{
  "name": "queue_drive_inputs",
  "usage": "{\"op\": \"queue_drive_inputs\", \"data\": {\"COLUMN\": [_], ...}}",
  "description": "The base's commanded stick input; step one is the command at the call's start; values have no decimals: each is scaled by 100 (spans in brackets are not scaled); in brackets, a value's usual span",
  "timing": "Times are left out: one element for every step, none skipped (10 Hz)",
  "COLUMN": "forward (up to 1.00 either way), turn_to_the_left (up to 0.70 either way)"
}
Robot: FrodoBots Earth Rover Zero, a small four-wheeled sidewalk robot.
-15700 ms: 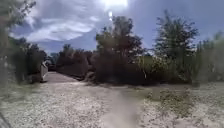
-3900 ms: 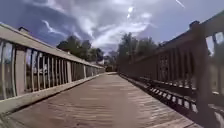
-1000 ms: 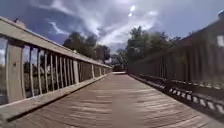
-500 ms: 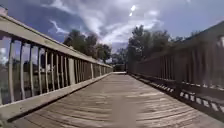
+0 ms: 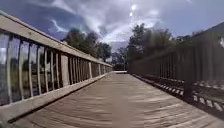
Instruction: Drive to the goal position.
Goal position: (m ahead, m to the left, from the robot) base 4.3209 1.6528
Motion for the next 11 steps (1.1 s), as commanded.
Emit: {"op": "queue_drive_inputs", "data": {"forward": [70, 70, 70, 70, 70, 70, 70, 70, 70, 70, 70], "turn_to_the_left": [0, 0, 0, 0, 0, 0, 0, 0, 0, 0, 0]}}
